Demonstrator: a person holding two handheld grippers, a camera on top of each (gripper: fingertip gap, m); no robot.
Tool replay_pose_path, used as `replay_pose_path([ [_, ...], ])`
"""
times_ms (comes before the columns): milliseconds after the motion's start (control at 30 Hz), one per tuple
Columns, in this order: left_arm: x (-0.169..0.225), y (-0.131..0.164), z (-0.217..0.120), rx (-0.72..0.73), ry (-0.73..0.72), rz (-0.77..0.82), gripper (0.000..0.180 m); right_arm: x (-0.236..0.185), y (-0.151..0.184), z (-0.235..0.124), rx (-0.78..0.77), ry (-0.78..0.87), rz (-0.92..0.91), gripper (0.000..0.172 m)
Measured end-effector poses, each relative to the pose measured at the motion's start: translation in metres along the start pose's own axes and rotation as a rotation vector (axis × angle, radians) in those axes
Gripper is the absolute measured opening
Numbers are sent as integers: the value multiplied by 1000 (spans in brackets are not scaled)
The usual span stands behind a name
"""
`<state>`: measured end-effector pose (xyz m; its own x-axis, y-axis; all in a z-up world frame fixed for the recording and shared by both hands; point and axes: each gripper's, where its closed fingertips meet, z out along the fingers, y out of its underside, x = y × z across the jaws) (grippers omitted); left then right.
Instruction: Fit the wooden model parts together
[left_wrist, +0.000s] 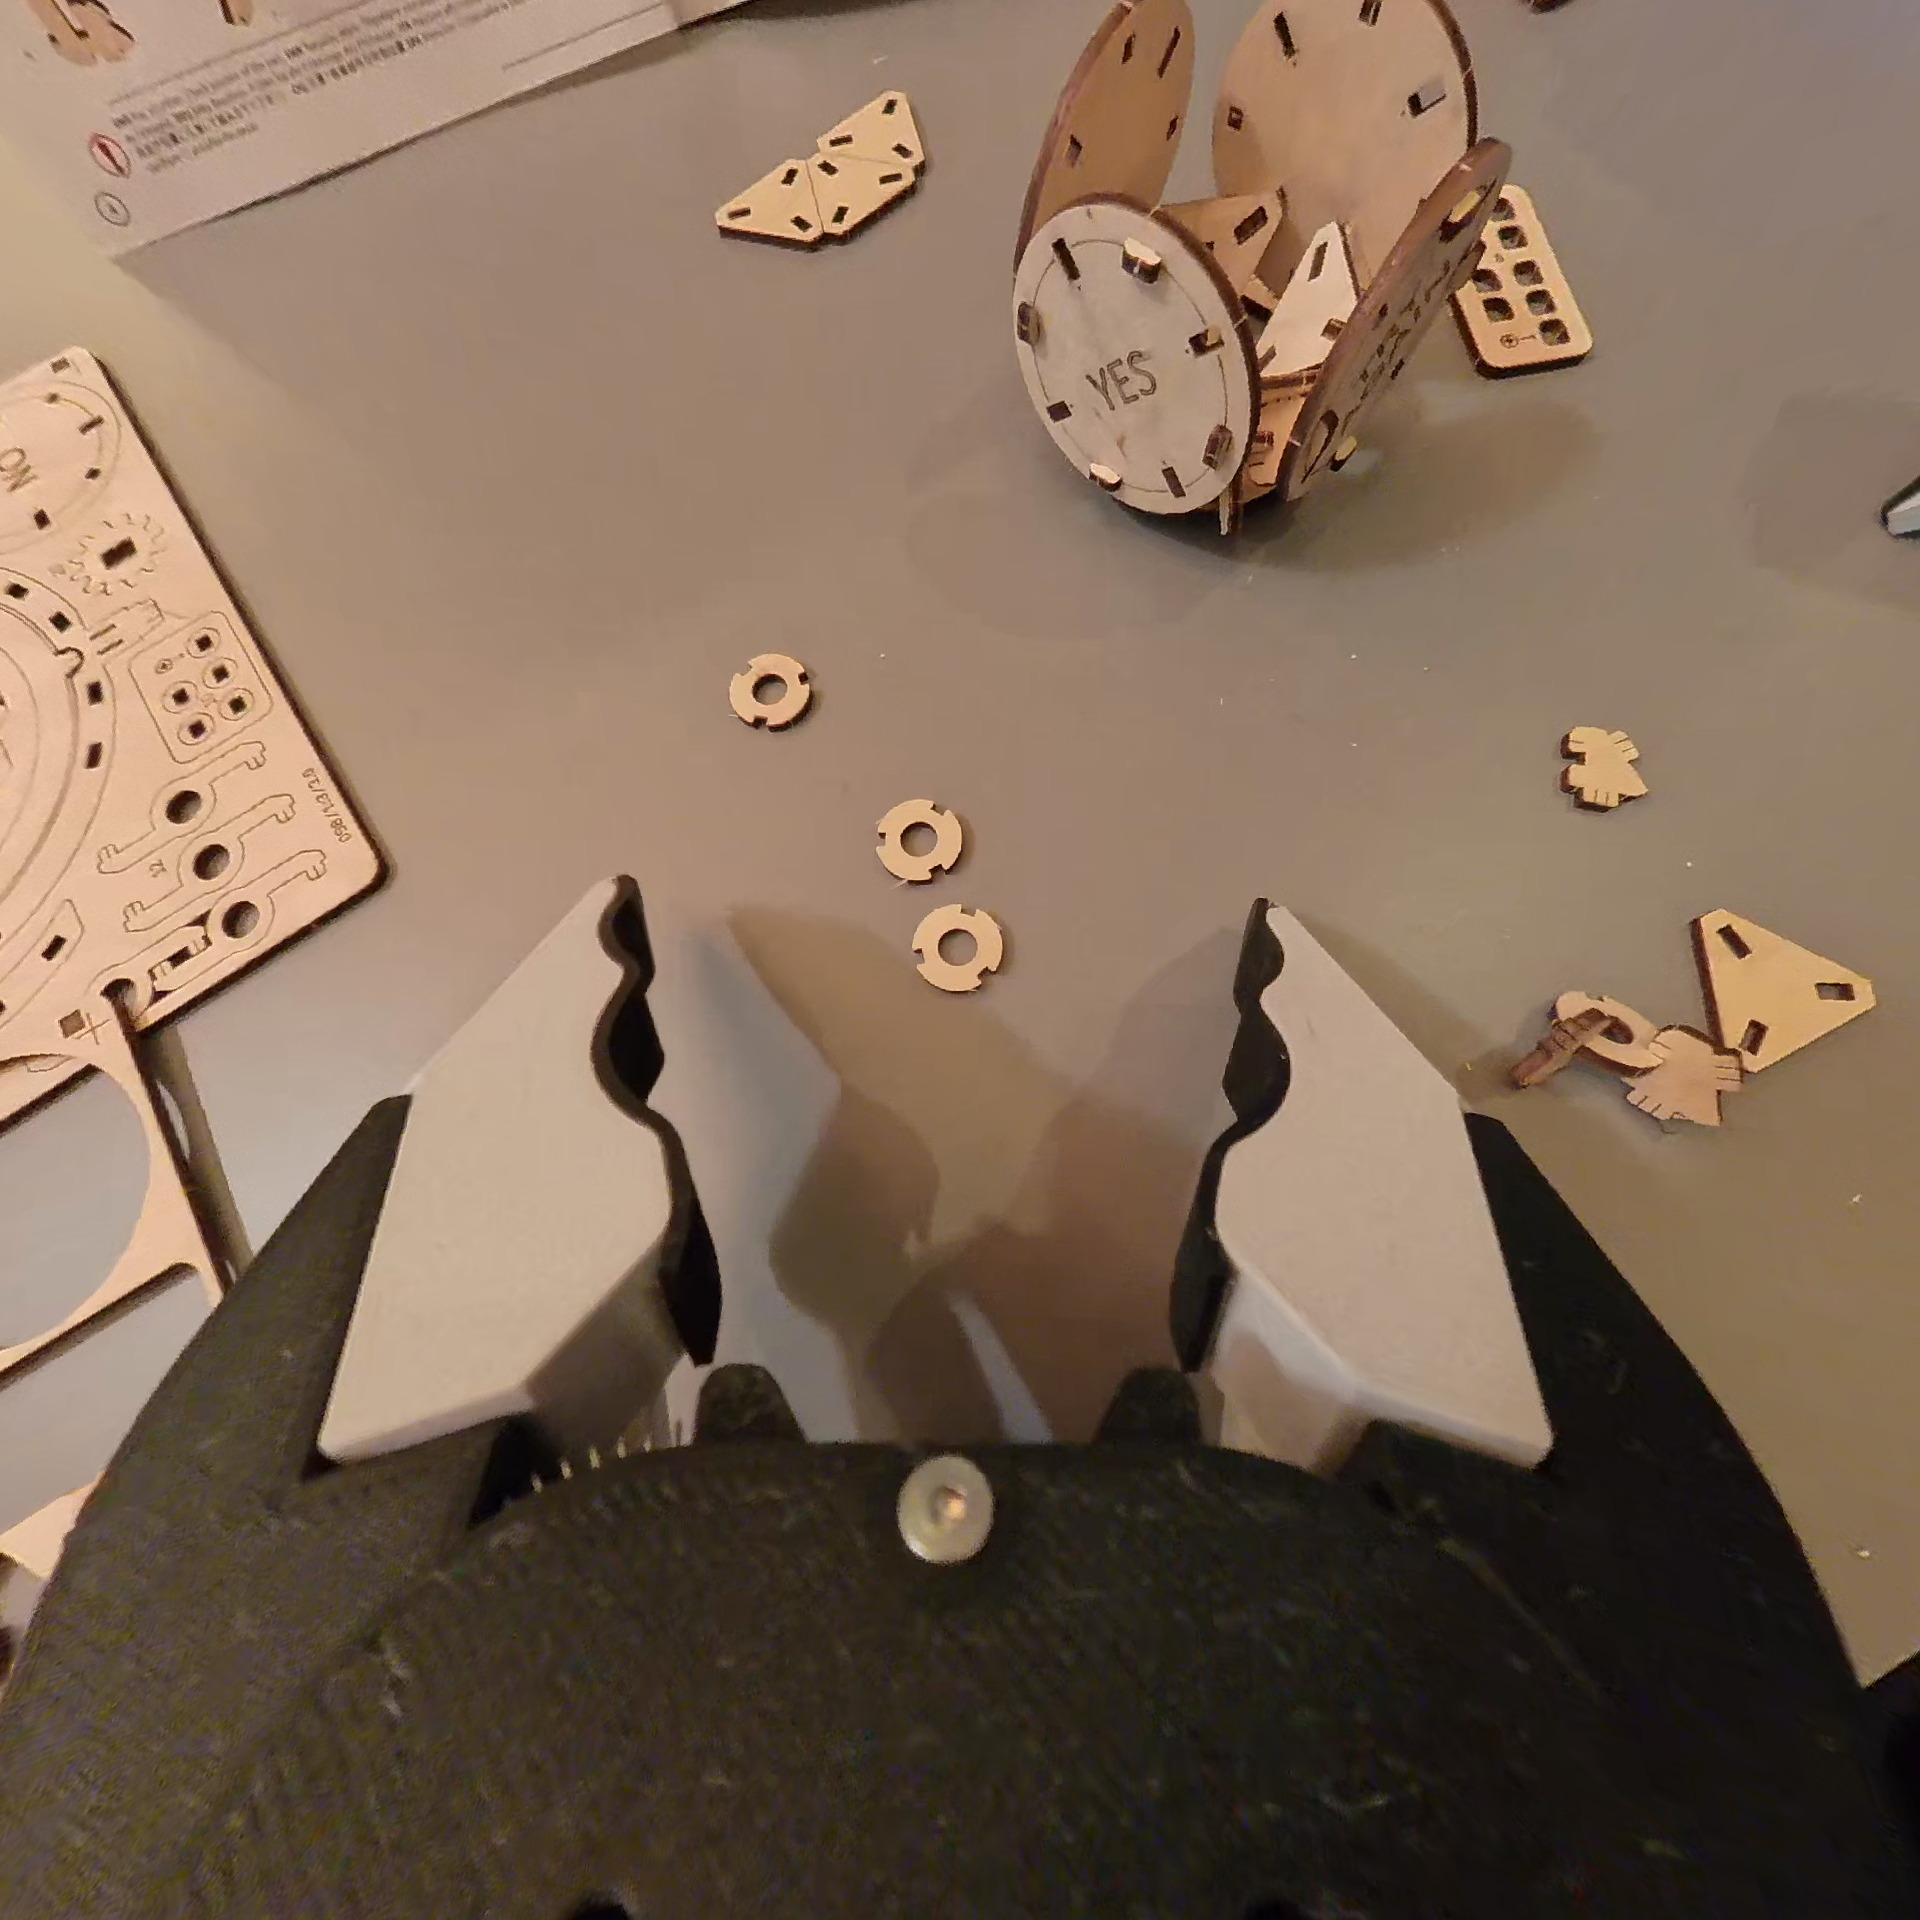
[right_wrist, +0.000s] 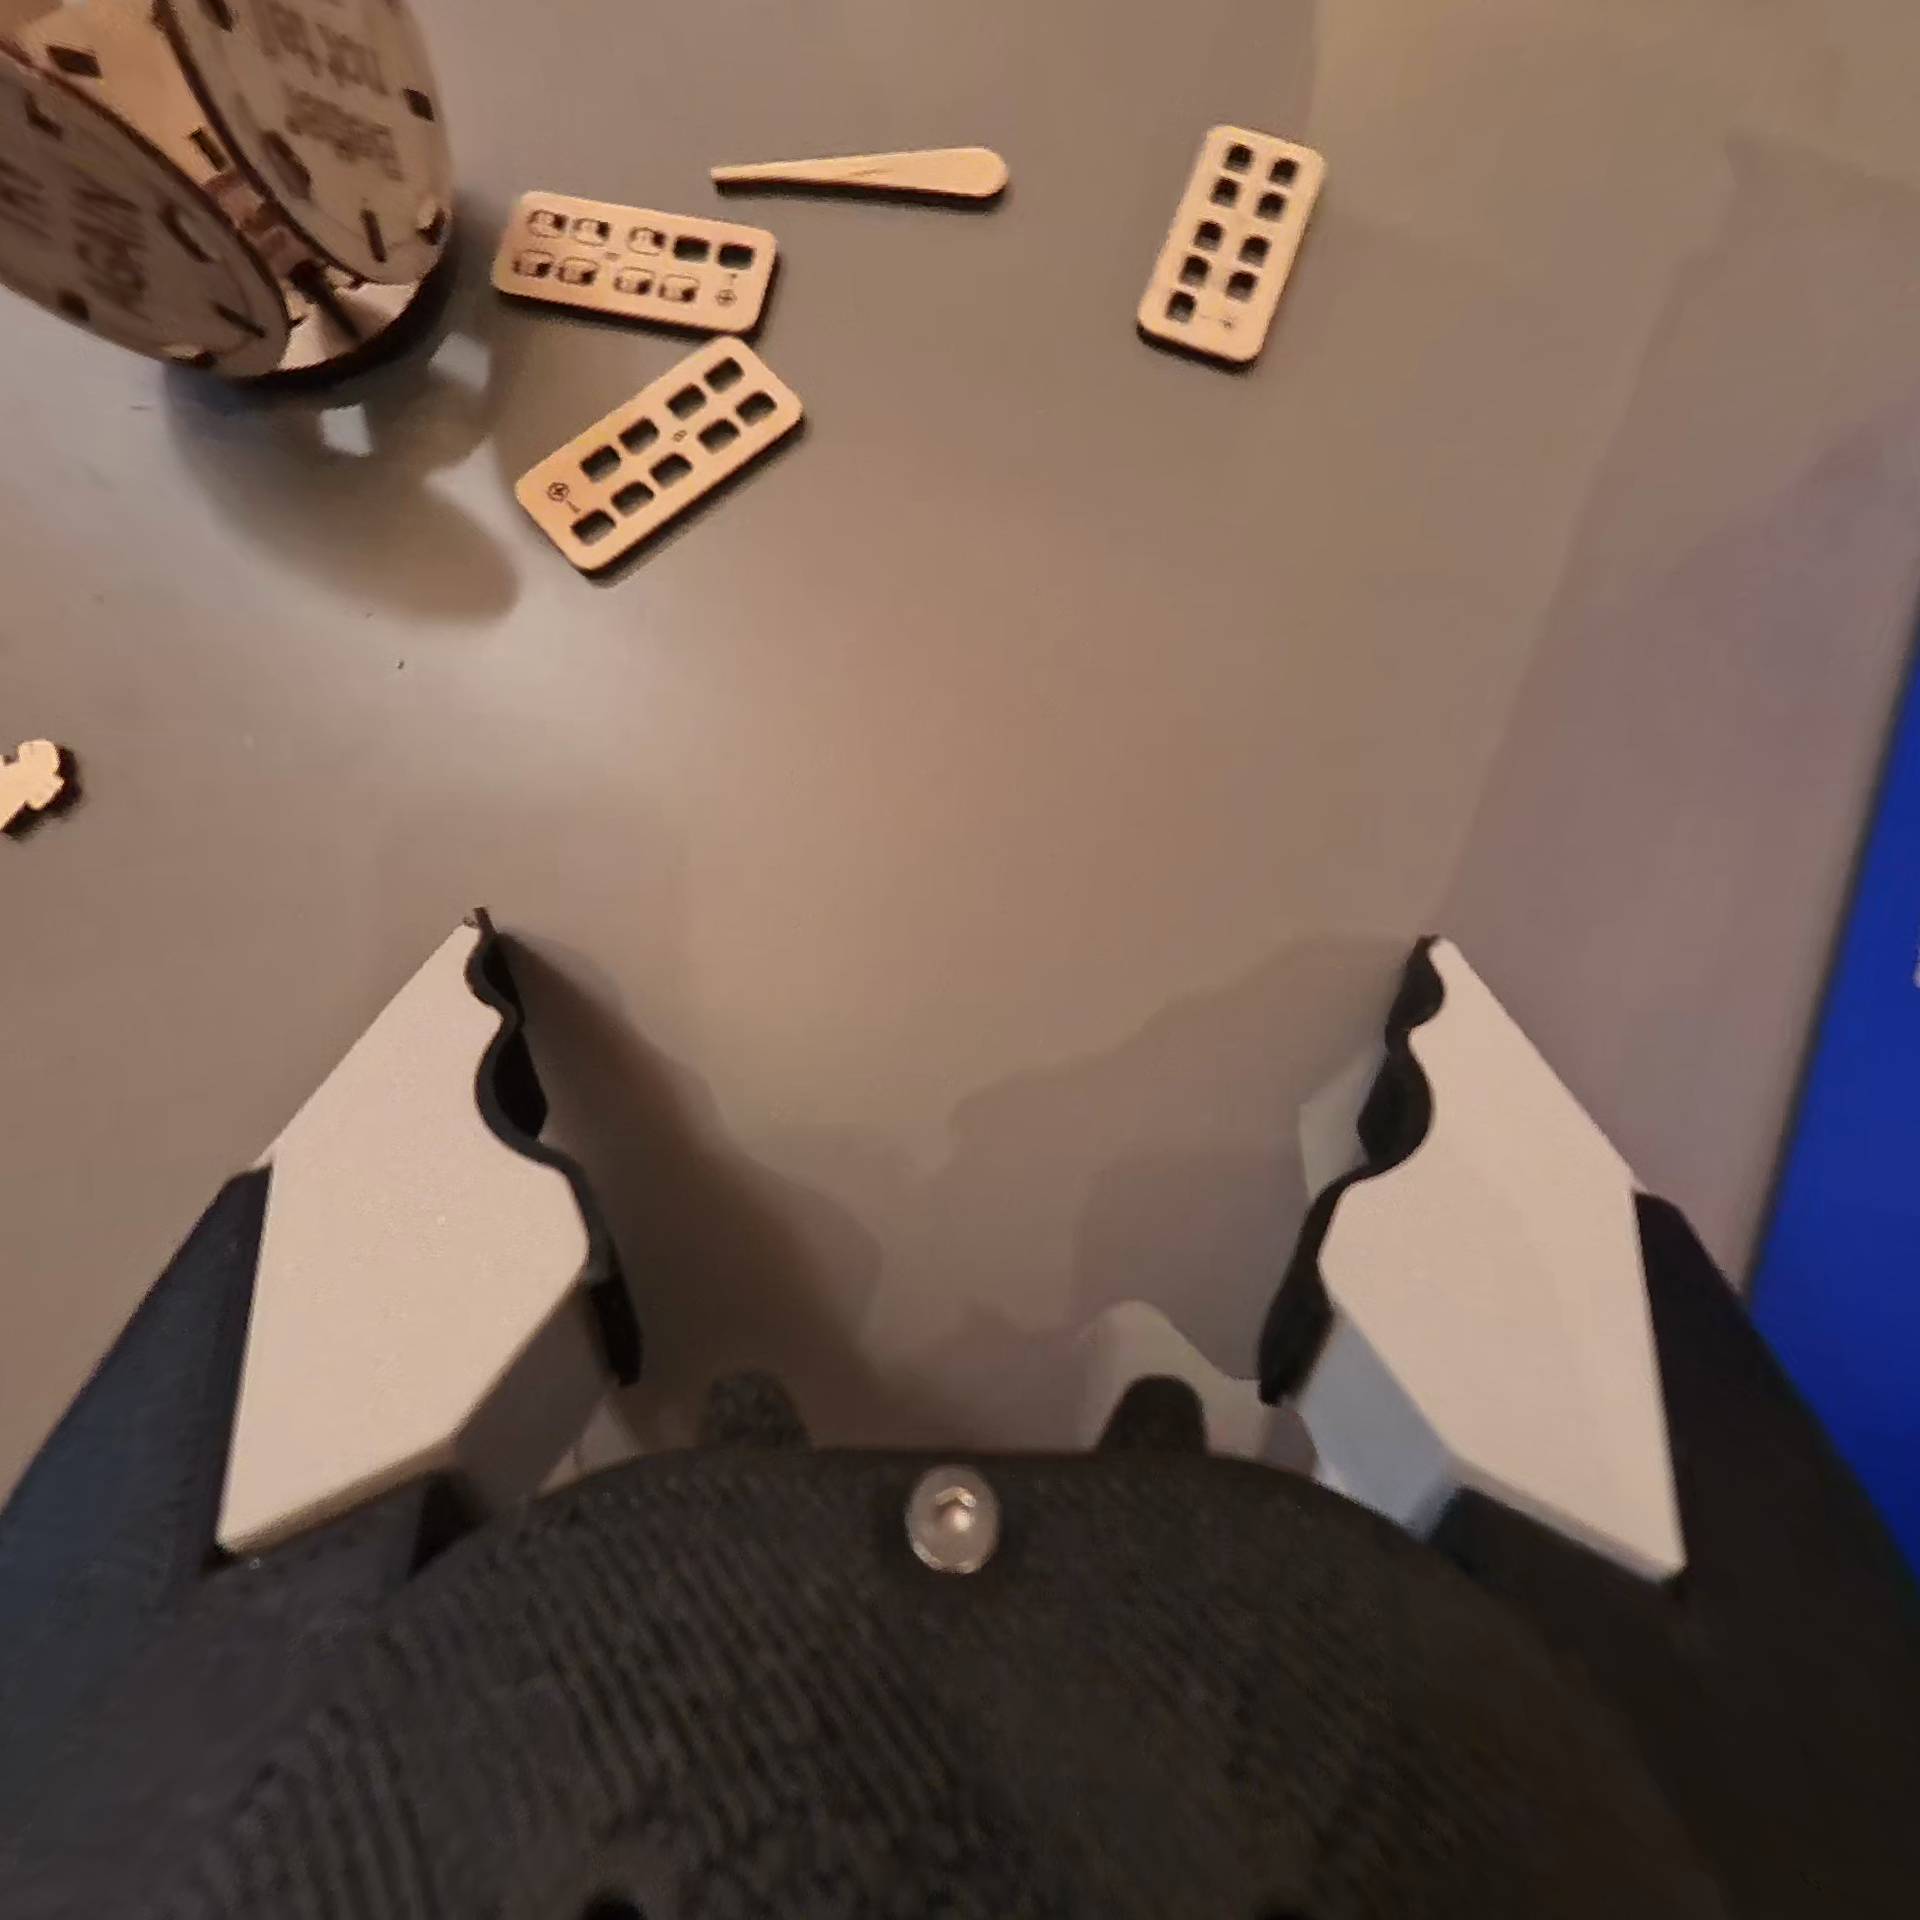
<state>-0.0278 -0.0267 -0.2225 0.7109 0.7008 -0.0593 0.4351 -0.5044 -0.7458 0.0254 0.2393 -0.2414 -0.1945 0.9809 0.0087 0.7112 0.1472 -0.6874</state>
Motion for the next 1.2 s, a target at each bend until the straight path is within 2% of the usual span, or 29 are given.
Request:
replay_pose_path([
  [133,6,-7,-4,47,20,17,112,-4,-4,3,5,-35,-30,157],
  [167,9,-14,-6,84,39,7,111,-8,-9,2,25,-61,-43,144],
  [233,12,-31,-12,143,62,2,108,-23,-33,-8,151,-137,-63,101],
  [267,12,-41,-13,164,62,15,108,-31,-49,-16,237,-167,-75,94],
  [333,10,-63,-14,192,43,60,108,-39,-82,-30,374,-175,-115,95],
  [467,6,-103,5,229,10,130,108,-53,-127,-30,475,-136,-266,100],
  [533,11,-115,17,247,39,147,108,-53,-141,-24,555,-77,-284,103],
  [600,20,-123,22,297,95,165,103,-53,-141,-23,627,-25,-295,92],
  [633,30,-127,17,368,153,181,90,-54,-139,-24,644,-3,-307,90],
  [733,51,-135,-15,615,284,217,20,-46,-131,-36,677,103,-339,84],
  [767,51,-140,-25,655,305,219,10,-43,-132,-42,720,138,-328,81],
  [833,49,-145,-30,702,340,178,9,-50,-132,-50,804,93,-324,76],
  [967,51,-133,-9,568,418,121,20,-63,-130,-46,797,-57,-271,71],
  [1200,50,-131,-7,563,374,155,40,-68,-120,-29,701,-37,-364,61],
])
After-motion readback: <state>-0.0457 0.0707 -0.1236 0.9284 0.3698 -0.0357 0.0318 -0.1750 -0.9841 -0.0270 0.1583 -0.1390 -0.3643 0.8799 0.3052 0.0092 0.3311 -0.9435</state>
